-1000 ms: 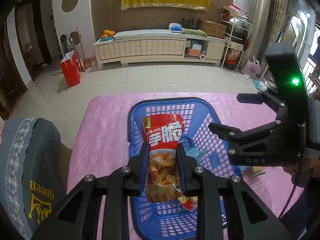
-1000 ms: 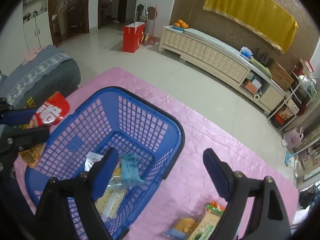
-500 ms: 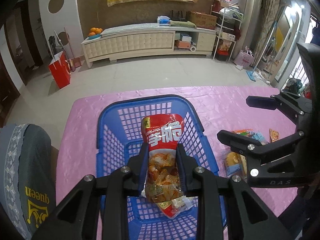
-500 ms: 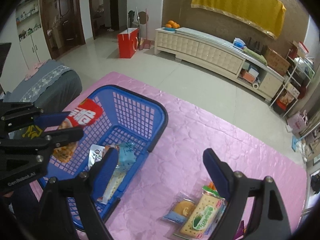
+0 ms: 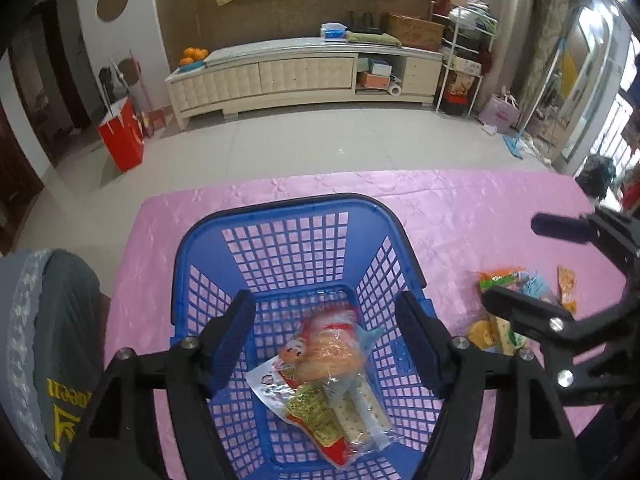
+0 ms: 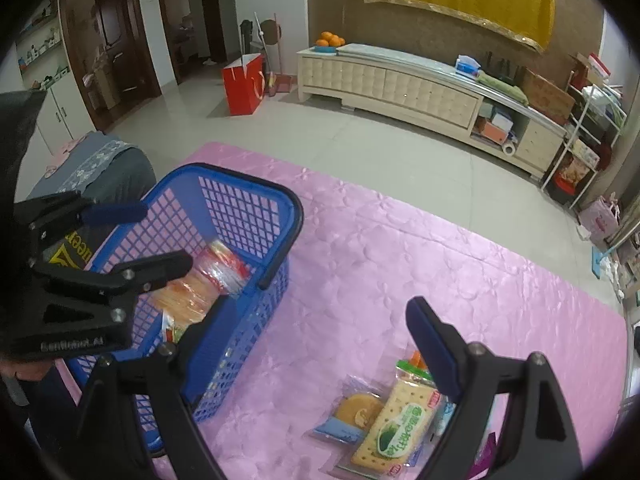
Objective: Organize snacks
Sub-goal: 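Lower the konjac pouch into the basket and open the left tool, then move both tools over the snack pile beside the basket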
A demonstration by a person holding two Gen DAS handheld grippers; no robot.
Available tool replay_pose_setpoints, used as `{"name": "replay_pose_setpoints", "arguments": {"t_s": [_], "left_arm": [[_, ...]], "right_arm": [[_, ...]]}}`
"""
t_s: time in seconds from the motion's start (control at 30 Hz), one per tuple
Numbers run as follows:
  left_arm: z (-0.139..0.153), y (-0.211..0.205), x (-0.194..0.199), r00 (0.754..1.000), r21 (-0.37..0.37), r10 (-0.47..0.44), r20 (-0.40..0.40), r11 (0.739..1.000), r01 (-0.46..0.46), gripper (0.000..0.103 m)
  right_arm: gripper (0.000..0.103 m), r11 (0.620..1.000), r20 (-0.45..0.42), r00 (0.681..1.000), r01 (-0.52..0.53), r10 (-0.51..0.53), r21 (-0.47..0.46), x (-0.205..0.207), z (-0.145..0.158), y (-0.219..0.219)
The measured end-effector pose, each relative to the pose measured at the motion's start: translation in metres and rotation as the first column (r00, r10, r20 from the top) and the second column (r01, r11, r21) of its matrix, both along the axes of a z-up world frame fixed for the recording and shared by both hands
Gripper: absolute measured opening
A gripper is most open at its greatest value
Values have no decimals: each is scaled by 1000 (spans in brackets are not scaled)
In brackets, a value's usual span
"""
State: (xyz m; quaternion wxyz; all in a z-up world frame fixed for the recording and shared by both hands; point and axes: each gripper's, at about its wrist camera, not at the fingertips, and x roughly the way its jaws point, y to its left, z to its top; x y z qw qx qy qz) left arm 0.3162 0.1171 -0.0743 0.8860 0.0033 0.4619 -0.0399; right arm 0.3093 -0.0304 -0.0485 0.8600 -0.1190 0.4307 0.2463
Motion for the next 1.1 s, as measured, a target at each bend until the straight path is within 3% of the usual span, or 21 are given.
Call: {"name": "replay_pose_setpoints", "arguments": {"t_s": [0.1, 0.63, 0.77, 1.1], "left_arm": [[4, 0, -3, 1000, -32, 3, -10, 999, -4, 70], [54, -65, -69, 989, 26, -118, 86, 993, 116, 70], [60, -90, -80, 983, 34, -157, 98, 987, 154, 77], [53, -153, -89, 969, 51, -232, 81, 972, 228, 77]], "right_arm": [[89, 1000, 11, 1000, 4, -4, -4, -5, 6, -6], [89, 997, 89, 993, 81, -82, 17, -53, 57, -62], [89, 993, 103, 988, 116, -117, 14, -66, 65, -86], [89, 980, 87, 976, 196, -197, 22, -82, 60, -143]]}}
